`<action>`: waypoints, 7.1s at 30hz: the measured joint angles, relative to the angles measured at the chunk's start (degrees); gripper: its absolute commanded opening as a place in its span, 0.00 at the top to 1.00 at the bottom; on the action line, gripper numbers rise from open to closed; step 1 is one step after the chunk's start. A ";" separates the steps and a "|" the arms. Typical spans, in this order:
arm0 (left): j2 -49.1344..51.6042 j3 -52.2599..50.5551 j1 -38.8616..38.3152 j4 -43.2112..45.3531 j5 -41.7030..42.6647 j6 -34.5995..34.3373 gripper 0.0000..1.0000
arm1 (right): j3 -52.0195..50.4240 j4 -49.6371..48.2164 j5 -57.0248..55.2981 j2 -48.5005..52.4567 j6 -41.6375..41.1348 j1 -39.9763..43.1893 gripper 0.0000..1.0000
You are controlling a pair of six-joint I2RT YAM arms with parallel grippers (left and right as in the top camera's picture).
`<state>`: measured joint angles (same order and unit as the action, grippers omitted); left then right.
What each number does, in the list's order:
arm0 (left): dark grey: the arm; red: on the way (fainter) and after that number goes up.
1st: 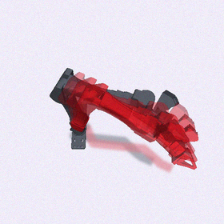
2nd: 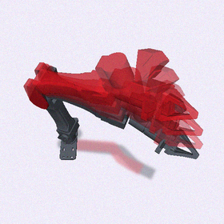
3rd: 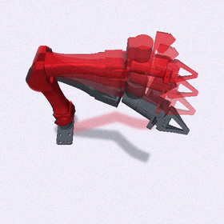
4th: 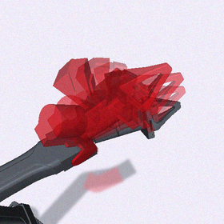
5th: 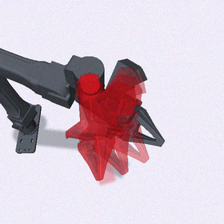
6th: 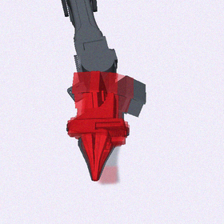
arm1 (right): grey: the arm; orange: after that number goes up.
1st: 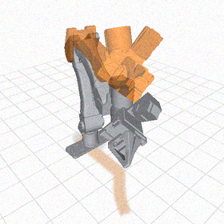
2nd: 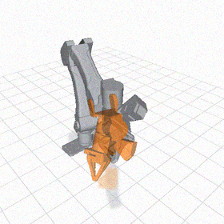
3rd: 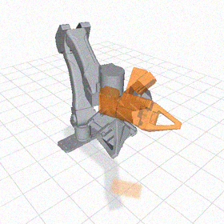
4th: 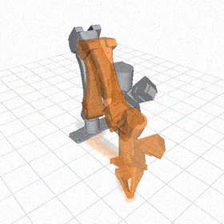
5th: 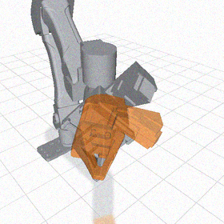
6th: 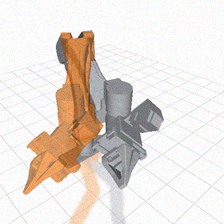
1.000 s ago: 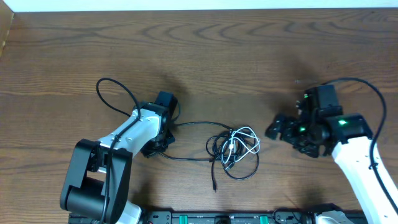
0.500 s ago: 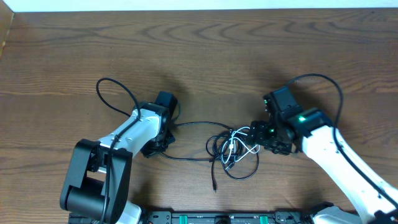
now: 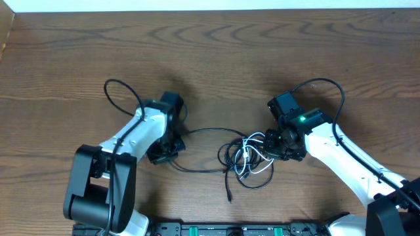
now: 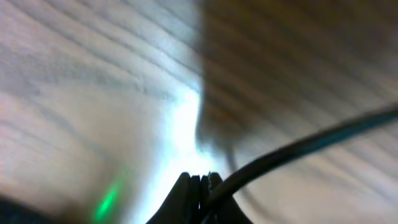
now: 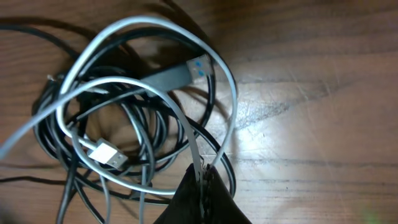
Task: Untangle cables
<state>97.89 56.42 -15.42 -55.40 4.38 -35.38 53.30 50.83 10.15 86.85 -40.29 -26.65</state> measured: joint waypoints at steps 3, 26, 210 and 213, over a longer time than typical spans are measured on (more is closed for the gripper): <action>-0.96 4.66 0.00 -0.90 4.61 3.78 0.50 | 0.00 -0.63 -0.22 0.00 0.00 -0.02 0.99; -3.87 4.02 -18.14 11.74 19.19 6.56 0.45 | 0.00 -0.81 -0.81 0.00 -0.02 -0.04 0.89; 2.51 -1.46 7.48 16.92 -6.73 7.08 0.92 | 8.83 6.34 -24.65 0.00 4.13 40.37 0.98; 2.51 -1.46 9.53 16.20 -7.28 6.64 0.92 | 8.07 5.44 -25.44 0.00 -0.39 43.71 0.96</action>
<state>100.40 54.96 -5.89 -39.20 -2.90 -28.73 61.36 56.27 -15.29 86.85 -40.69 17.06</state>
